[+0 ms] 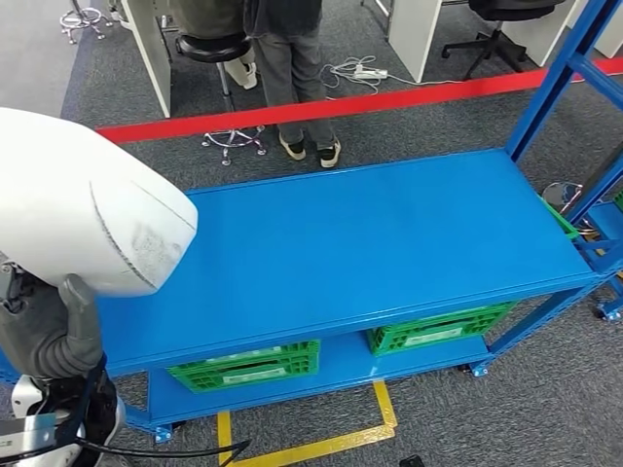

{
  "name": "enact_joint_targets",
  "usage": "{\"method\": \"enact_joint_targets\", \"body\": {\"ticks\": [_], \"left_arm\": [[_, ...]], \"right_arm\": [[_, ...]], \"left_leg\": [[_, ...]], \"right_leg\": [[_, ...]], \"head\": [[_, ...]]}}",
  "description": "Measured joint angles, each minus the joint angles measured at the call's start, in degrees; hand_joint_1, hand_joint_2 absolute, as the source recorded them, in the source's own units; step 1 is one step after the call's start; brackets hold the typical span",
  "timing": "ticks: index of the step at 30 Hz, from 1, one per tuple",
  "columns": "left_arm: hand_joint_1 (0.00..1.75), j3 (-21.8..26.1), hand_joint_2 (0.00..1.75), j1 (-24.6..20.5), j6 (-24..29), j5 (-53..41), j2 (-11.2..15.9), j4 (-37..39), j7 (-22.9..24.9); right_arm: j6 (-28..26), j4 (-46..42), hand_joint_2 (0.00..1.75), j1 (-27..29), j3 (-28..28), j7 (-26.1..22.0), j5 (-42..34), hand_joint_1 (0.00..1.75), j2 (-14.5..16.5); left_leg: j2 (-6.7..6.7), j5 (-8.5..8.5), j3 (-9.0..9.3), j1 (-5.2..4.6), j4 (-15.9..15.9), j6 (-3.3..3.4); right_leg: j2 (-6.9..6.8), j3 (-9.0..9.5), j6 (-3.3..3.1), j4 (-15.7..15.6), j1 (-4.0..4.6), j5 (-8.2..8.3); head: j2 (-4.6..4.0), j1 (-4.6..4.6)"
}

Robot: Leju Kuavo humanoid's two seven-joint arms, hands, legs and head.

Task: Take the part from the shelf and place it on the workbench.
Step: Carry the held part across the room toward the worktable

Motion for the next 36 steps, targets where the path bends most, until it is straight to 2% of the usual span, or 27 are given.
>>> {"method": "enact_joint_targets", "body": {"ticks": [1, 2, 5, 6, 7, 10, 11, 12, 13, 15, 16, 17, 18, 20, 21, 22, 23, 25, 26, 27, 28, 29, 30, 32, 33, 35, 36], "left_arm": [[1.75, 0.0, 1.75, 0.0, 0.1, 0.0, 0.0, 0.0, 0.0], [1.75, 0.0, 1.75, 0.0, 0.2, 0.0, 0.0, 0.0, -0.1], [1.75, 0.0, 1.75, 0.2, 0.4, -0.1, 0.0, 0.0, -0.2], [1.75, 0.0, 1.75, 0.2, 0.5, -0.1, 0.0, 0.0, -0.2], [1.75, 0.0, 1.75, 0.3, 0.7, -0.2, 0.0, 0.0, -0.3], [1.75, 0.0, 1.75, 0.6, 1.1, -0.3, 0.1, 0.0, -0.5], [1.75, 0.0, 1.75, 0.7, 1.2, -0.3, 0.1, 0.0, -0.5], [1.75, 0.0, 1.75, 0.7, 1.3, -0.4, 0.1, 0.0, -0.6], [1.75, 0.0, 1.75, 0.8, 1.4, -0.5, 0.1, 0.0, -0.6], [1.75, 0.0, 1.75, 0.7, 1.6, -0.7, 0.2, 0.0, -0.7], [1.75, -0.1, 1.75, 0.7, 1.7, -0.8, 0.2, -0.1, -0.8], [1.75, -0.1, 1.75, 0.6, 1.7, -0.9, 0.2, -0.1, -0.8], [1.75, -0.1, 1.75, 0.6, 1.8, -0.9, 0.2, -0.1, -0.9], [1.75, -0.1, 1.75, 0.7, 1.9, -1.0, 0.3, -0.1, -0.9], [1.75, -0.1, 1.75, 0.7, 1.9, -1.0, 0.3, -0.1, -0.9], [1.75, -0.1, 1.75, 0.7, 1.9, -1.0, 0.3, -0.1, -0.9], [1.75, -0.1, 1.75, 0.7, 2.0, -1.1, 0.3, -0.1, -0.9], [1.75, -0.1, 1.75, 0.8, 2.0, -1.2, 0.3, -0.1, -0.9], [1.75, -0.1, 1.75, 0.8, 2.1, -1.2, 0.3, -0.1, -0.9], [1.75, -0.1, 1.75, 0.8, 2.1, -1.2, 0.3, -0.1, -0.9], [1.75, -0.1, 1.75, 0.9, 2.1, -1.2, 0.3, -0.1, -0.9], [1.75, -0.1, 1.75, 0.9, 2.1, -1.2, 0.4, -0.1, -0.9], [1.75, -0.1, 1.75, 0.9, 2.1, -1.2, 0.4, -0.1, -0.9], [1.75, -0.1, 1.75, 0.9, 2.1, -1.2, 0.4, -0.2, -0.9], [1.75, -0.1, 1.75, 0.9, 2.1, -1.2, 0.4, -0.3, -1.0], [1.75, -0.1, 1.75, 0.9, 2.2, -1.2, 0.5, -0.3, -1.0], [1.75, -0.1, 1.75, 1.0, 2.2, -1.2, 0.5, -0.3, -1.0]], "right_arm": [[0.0, 0.0, 1.75, -0.1, 0.0, 0.0, 0.0, 0.00, 0.0], [0.0, 0.0, 1.75, -0.2, 0.0, 0.0, 0.0, 0.00, 0.0], [0.0, 0.1, 1.75, 0.1, 0.1, 0.0, 0.0, 0.00, 0.1], [0.0, 0.1, 1.75, 0.1, 0.1, 0.0, -0.1, 0.00, 0.1], [0.0, 0.1, 1.75, 0.1, 0.1, 0.0, -0.1, 0.00, 0.1], [0.0, 0.1, 1.75, 0.1, 0.1, 0.0, -0.2, 0.00, 0.1], [0.0, 0.1, 1.75, 0.1, 0.1, 0.0, -0.2, 0.00, 0.1], [0.0, 0.1, 1.75, 0.1, 0.1, 0.0, -0.2, 0.00, 0.1], [0.0, 0.1, 1.75, 0.1, 0.1, 0.0, -0.2, 0.00, 0.1], [0.0, 0.1, 1.75, 0.1, 0.1, 0.0, -0.2, 0.00, 0.1], [0.0, 0.1, 1.75, 0.0, 0.2, 0.0, -0.2, 0.00, 0.1], [0.0, 0.1, 1.75, 0.0, 0.2, 0.0, -0.2, 0.00, 0.1], [0.0, 0.1, 1.75, 0.0, 0.2, 0.0, -0.2, 0.00, 0.1], [0.0, 0.1, 1.75, 0.1, 0.2, 0.0, -0.2, 0.00, 0.1], [0.0, 0.1, 1.75, 0.1, 0.2, 0.0, -0.2, 0.00, 0.1], [0.0, 0.2, 1.75, 0.1, 0.2, 0.0, -0.2, 0.00, 0.1], [0.0, 0.2, 1.75, 0.1, 0.2, 0.0, -0.2, 0.00, 0.1], [0.0, 0.2, 1.75, 0.1, 0.3, 0.0, -0.2, 0.00, 0.1], [0.0, 0.2, 1.75, 0.1, 0.3, 0.0, -0.2, 0.00, 0.1], [0.0, 0.2, 1.75, 0.1, 0.3, 0.0, -0.2, 0.00, 0.1], [0.0, 0.2, 1.75, 0.1, 0.3, 0.0, -0.2, 0.00, 0.1], [0.0, 0.2, 1.75, 0.1, 0.3, 0.0, -0.2, 0.00, 0.1], [0.0, 0.2, 1.75, 0.0, 0.3, 0.0, -0.2, 0.00, 0.1], [0.0, 0.2, 1.75, -0.3, 0.3, 0.0, -0.2, 0.00, 0.1], [0.0, 0.2, 1.75, -0.4, 0.3, 0.0, -0.2, 0.00, 0.1], [0.0, 0.2, 1.75, -0.3, 0.3, 0.0, -0.2, 0.00, 0.1], [0.0, 0.2, 1.75, -0.3, 0.3, 0.0, -0.3, 0.00, 0.1]], "left_leg": [[0.00, 0.18, -0.14, -0.10, 0.1, -0.26], [0.00, 0.40, -0.33, -0.19, 0.2, -0.53], [-0.06, 0.75, -0.98, -0.09, 0.5, -1.45], [-0.09, -0.22, -1.41, -0.01, 1.2, -1.76], [-0.12, -2.09, -2.18, 0.06, 3.0, -2.04], [-0.12, -9.44, -5.27, 0.27, 13.2, -2.55], [-0.12, -10.49, -5.44, 0.29, 15.3, -2.58], [-0.12, -10.45, -4.59, 0.29, 15.4, -2.52], [-0.12, -9.53, -2.66, 0.28, 13.4, -2.41], [-0.12, -7.21, 3.08, 0.22, 5.3, -1.99], [-0.15, -6.52, 5.29, 0.14, 1.8, -1.72], [-0.18, -6.22, 6.57, 0.03, -0.4, -1.45], [-0.21, -6.18, 6.89, -0.12, -1.2, -1.15], [-0.18, -5.28, 6.38, -0.21, -1.2, -0.46], [-0.08, -4.67, 6.02, -0.18, -1.3, -0.06], [0.01, -3.99, 5.49, -0.11, -1.5, 0.33], [0.11, -3.33, 4.84, -0.06, -1.5, 0.62], [0.16, -2.00, 3.12, -0.17, -1.5, 0.91], [0.18, -1.27, 2.18, -0.22, -1.4, 0.90], [0.18, -0.55, 1.18, -0.25, -1.4, 0.84], [0.18, 0.13, 0.25, -0.27, -1.4, 0.73], [0.16, 0.79, -0.61, -0.28, -1.3, 0.58], [0.14, 1.37, -1.32, -0.31, -1.2, 0.37], [0.13, 2.45, -2.32, -0.44, -0.9, -0.13], [0.16, 2.95, -2.56, -0.45, -0.8, -0.41], [0.18, 3.76, -2.84, -0.29, -0.7, -0.97], [0.13, 3.13, -3.11, -0.18, -0.3, -1.28]], "right_leg": [[0.05, 1.64, -0.21, -2.9, 0.02, 0.79], [0.12, 2.40, -0.44, -4.4, 0.07, 1.08], [0.09, 1.83, -1.44, -4.6, 0.13, 1.92], [-0.02, 1.47, -1.84, -4.6, 0.08, 2.34], [-0.13, 1.00, -2.22, -4.7, 0.02, 2.81], [-0.33, -0.77, -2.68, -4.7, 0.15, 4.12], [-0.37, -1.43, -2.67, -4.6, 0.20, 4.58], [-0.41, -2.07, -2.64, -4.6, 0.24, 5.07], [-0.42, -2.68, -2.60, -4.6, 0.26, 5.58], [-0.38, -3.63, -2.40, -4.5, 0.35, 6.54], [-0.37, -3.98, -2.17, -4.5, 0.41, 7.01], [-0.38, -4.23, -1.88, -4.4, 0.44, 7.44], [-0.40, -4.41, -1.53, -4.4, 0.43, 7.85], [-0.39, -4.66, -0.81, -4.4, 0.23, 8.46], [-0.37, -5.07, -0.50, -3.9, 0.13, 7.74], [-0.33, -5.74, -0.21, -2.5, 0.07, 5.99], [-0.31, -6.68, 0.02, 0.0, 0.00, 3.28], [-0.32, -8.62, 0.43, 7.6, -0.03, -2.27], [-0.32, -8.96, 0.56, 10.8, -0.04, -3.42], [-0.33, -8.54, 0.63, 12.4, -0.04, -3.23], [-0.33, -7.12, 0.61, 12.0, -0.04, -1.98], [-0.33, -4.62, 0.53, 9.4, -0.04, -0.51], [-0.32, -1.24, 0.41, 5.3, -0.03, 0.22], [-0.20, 5.08, 0.09, -3.3, 0.08, -0.48], [-0.13, 6.59, -0.09, -5.8, 0.20, -1.18], [-0.17, 6.45, -0.78, -6.8, 0.32, -1.14], [-0.32, 5.90, -1.31, -6.8, 0.32, -0.66]], "head": [[0.00, -0.04], [0.00, -0.07], [0.00, -0.07], [0.00, -0.14], [0.00, -0.22], [0.00, -0.41], [0.00, -0.40], [0.00, -0.40], [0.00, -0.39], [0.00, -0.41], [0.00, -0.39], [0.00, -0.39], [0.00, -0.39], [0.00, -0.43], [0.00, -0.40], [0.00, -0.34], [0.00, -0.27], [0.00, -0.20], [0.00, -0.21], [0.00, -0.22], [0.00, -0.21], [0.00, -0.21], [0.00, -0.20], [0.00, -0.26], [0.00, -0.28], [0.00, -0.28], [0.00, -0.28]]}}
